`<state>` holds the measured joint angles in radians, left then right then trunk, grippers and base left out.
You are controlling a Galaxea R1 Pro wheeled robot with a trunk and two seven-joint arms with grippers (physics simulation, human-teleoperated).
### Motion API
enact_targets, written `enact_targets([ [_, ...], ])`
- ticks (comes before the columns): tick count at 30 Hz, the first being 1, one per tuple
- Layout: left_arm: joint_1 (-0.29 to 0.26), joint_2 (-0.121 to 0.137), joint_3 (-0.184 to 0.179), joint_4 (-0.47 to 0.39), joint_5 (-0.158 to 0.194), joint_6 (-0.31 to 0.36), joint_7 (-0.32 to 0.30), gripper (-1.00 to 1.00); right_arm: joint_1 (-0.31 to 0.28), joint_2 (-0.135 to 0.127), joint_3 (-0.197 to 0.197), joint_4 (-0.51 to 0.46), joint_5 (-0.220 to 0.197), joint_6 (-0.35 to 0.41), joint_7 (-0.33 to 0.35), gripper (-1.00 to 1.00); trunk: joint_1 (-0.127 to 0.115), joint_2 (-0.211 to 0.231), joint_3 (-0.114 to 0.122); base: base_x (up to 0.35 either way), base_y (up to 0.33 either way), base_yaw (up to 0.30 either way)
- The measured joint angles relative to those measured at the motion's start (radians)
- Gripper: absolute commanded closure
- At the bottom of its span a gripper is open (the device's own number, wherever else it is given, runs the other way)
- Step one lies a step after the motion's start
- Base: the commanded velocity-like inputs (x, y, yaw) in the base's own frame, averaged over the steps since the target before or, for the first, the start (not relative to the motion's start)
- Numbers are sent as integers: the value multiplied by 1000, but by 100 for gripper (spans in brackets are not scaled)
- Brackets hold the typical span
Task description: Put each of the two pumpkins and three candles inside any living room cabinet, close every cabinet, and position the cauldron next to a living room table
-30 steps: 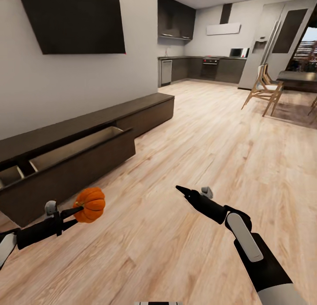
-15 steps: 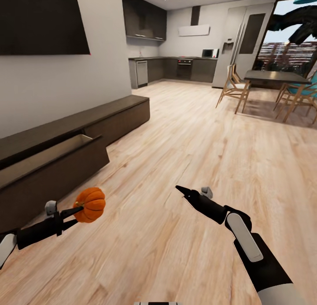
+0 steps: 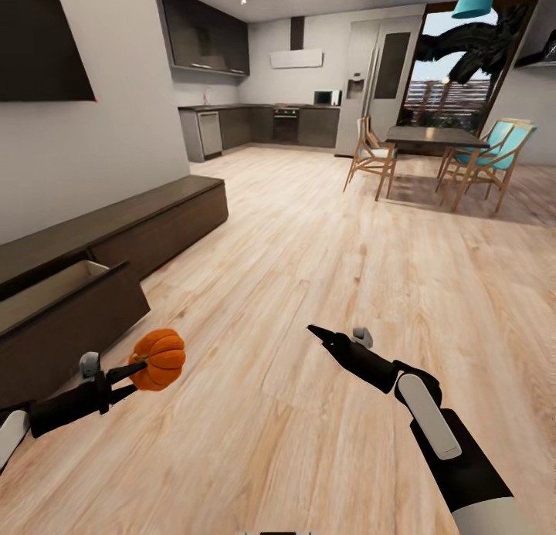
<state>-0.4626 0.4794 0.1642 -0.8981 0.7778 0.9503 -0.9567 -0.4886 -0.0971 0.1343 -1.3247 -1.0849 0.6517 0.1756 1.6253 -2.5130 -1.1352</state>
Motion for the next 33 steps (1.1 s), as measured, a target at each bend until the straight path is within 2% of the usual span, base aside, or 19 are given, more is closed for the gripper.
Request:
enact_targets([
  [33,0,-1,0,0,-3,-1,0,100,0,1,-2,13,-1,0,2,-100,0,0,28,323,0,-269],
])
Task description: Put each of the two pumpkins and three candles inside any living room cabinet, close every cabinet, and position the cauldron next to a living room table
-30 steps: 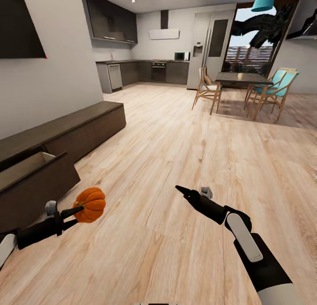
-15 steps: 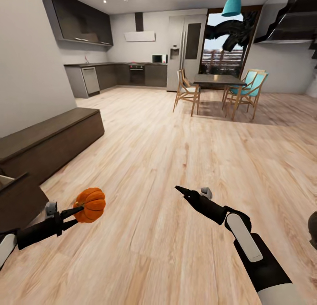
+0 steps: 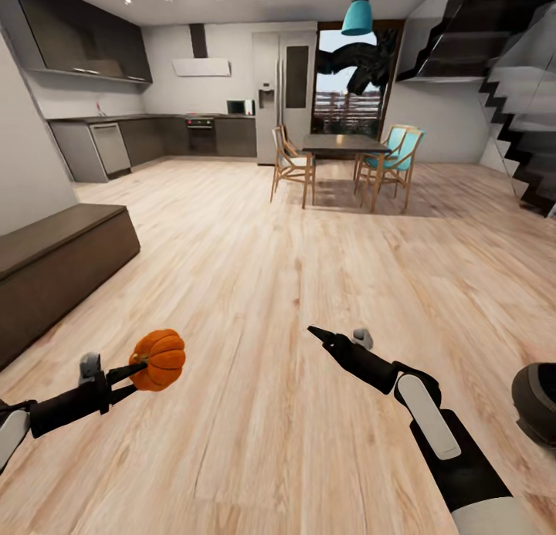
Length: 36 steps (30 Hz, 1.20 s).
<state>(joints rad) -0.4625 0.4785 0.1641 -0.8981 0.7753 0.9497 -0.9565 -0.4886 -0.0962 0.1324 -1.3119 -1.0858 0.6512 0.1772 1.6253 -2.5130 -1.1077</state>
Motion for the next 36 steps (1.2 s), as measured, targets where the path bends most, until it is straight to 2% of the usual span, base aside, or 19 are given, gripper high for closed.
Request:
enact_targets([
  [5,0,0,0,0,-1,0,0,100,0,0,-36,0,0,1,0,-100,0,0,3,326,0,-273],
  [10,0,-2,0,0,0,0,2,100,0,0,-41,0,0,1,0,-100,0,0,6,334,0,-222],
  [36,0,-3,0,0,-2,0,5,100,0,0,-42,-1,1,1,0,-100,0,0,7,335,0,-7],
])
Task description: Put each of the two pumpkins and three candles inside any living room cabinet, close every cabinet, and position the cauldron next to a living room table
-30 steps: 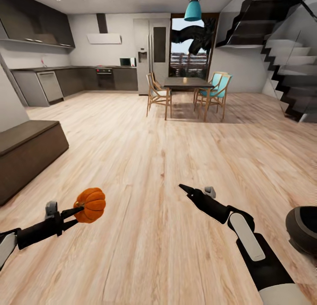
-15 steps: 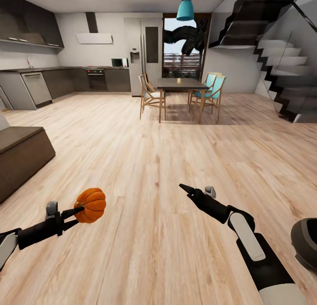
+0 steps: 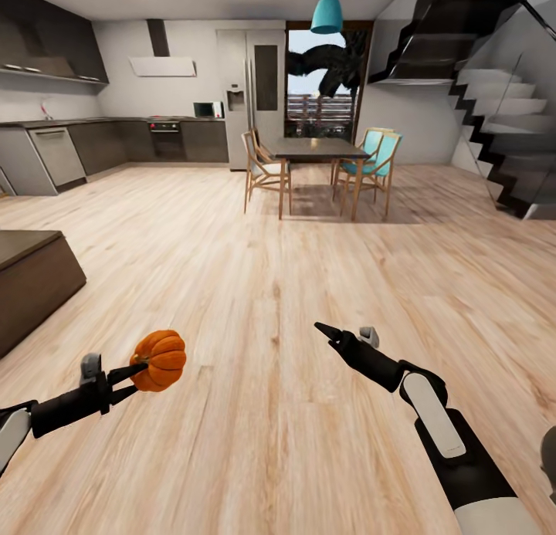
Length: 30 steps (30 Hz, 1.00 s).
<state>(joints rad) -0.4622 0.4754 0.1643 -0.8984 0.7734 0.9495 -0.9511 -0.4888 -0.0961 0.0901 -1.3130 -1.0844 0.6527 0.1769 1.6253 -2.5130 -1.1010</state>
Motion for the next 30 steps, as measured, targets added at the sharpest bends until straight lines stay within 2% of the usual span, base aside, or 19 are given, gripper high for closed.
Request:
enact_targets([
  [7,0,-1,-1,0,-3,0,1,100,0,0,0,0,0,0,0,-100,0,0,0,336,0,-25],
  [15,0,-1,-1,0,-3,0,1,100,0,0,0,1,0,0,0,-100,0,0,0,336,0,-205],
  [30,1,-3,-1,0,-5,0,1,100,0,0,0,2,1,0,0,-100,0,0,0,336,0,-7],
])
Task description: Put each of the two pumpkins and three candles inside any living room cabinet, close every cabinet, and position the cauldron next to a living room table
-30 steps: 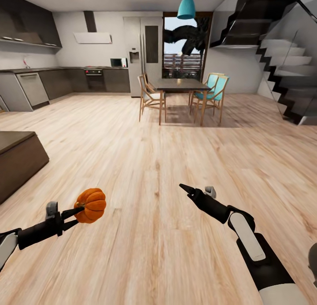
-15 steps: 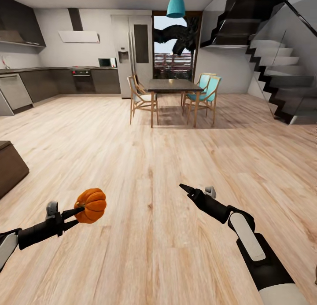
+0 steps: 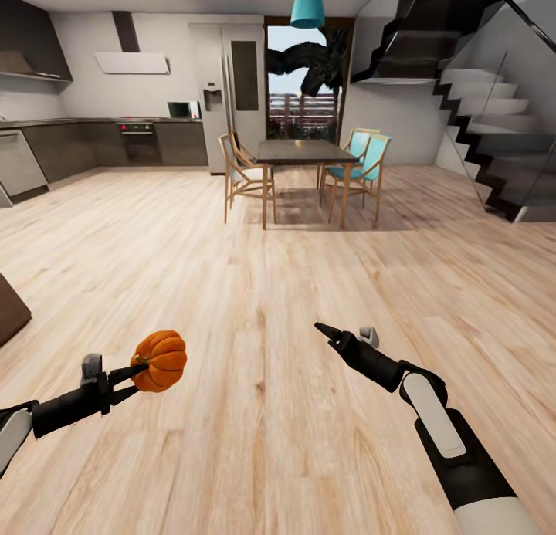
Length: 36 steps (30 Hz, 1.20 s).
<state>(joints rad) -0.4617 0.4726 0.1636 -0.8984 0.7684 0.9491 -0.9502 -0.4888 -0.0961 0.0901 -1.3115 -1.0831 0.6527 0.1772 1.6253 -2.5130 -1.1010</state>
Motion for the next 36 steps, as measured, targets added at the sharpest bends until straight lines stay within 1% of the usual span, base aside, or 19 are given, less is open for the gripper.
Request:
enact_targets([
  [5,0,0,0,0,3,0,2,100,0,0,1,0,2,0,1,-100,0,0,0,336,0,-15],
  [8,0,-1,-3,0,1,1,3,100,0,0,1,2,4,0,1,-100,0,0,0,336,0,-190],
  [14,-1,-2,-5,0,-1,0,2,100,0,0,0,27,3,0,3,-100,0,0,0,336,0,-274],
  [25,0,-2,-4,0,-2,0,0,100,0,0,0,34,-1,0,3,-100,0,0,0,336,0,-287],
  [29,0,-2,-3,0,8,1,-2,100,0,0,0,35,-2,0,3,-100,0,0,0,336,0,-287],
  [36,0,-2,-2,0,7,2,-3,100,0,0,0,36,-2,0,3,-100,0,0,0,336,0,-287],
])
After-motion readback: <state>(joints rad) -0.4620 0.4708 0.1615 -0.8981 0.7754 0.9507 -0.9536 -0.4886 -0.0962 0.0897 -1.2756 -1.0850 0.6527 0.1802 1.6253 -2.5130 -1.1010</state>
